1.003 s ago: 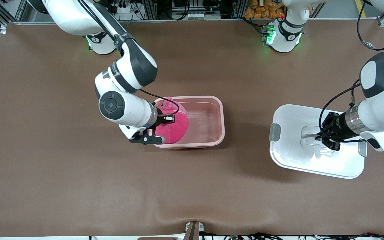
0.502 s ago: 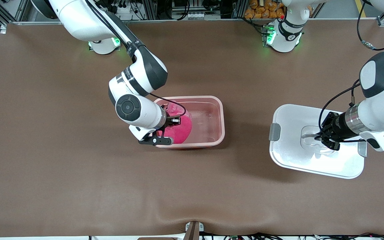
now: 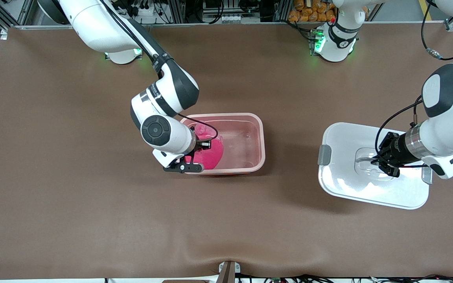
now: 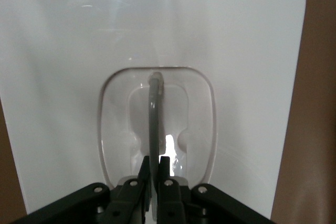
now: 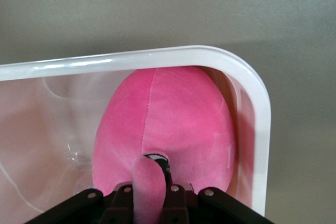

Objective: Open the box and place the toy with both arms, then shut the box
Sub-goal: 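Lower the pink toy into the box and open the right gripper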

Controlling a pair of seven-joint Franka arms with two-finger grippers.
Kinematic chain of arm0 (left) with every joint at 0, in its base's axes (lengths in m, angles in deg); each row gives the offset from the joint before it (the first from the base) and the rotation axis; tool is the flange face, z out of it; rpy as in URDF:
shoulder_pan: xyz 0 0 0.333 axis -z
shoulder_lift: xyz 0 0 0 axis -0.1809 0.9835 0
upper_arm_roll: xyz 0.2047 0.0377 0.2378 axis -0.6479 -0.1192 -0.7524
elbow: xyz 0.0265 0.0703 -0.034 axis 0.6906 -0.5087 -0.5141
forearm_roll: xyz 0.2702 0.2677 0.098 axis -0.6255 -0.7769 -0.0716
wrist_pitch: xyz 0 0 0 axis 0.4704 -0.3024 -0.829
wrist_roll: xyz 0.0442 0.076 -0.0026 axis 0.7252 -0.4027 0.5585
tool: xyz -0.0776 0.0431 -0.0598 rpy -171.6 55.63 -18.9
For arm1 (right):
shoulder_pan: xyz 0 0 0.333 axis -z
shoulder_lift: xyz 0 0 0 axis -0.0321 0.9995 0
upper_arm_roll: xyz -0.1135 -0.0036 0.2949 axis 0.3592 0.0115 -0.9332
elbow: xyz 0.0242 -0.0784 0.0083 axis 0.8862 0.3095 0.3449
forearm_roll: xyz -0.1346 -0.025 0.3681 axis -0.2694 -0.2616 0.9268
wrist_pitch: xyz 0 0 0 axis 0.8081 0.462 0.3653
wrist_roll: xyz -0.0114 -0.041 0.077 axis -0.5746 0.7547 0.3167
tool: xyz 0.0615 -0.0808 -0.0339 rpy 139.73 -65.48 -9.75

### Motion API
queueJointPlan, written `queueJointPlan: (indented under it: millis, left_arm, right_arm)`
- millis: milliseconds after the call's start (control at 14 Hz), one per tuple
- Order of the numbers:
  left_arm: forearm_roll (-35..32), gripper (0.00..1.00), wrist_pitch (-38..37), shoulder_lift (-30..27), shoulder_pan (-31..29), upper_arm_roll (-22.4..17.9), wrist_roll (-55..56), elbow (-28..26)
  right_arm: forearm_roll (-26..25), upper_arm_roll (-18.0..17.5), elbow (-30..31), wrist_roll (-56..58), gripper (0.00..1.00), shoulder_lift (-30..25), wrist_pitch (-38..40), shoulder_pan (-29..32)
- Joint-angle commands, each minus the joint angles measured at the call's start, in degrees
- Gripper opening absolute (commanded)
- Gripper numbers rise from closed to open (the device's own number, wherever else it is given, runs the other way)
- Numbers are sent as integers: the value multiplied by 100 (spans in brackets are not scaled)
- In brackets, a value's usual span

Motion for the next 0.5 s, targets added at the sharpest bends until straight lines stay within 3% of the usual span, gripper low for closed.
queueJointPlan:
  millis: [0,430]
  left_arm:
    - [-104,0,-32,-41,8,24,16,-31]
    - [-77,0,-32,4,25,33,121,-101]
  right_arm:
    - [-97,17,-9,-134,0,106,-161,-101]
    - [-97,8,-9,-687,0,264,-627,-312]
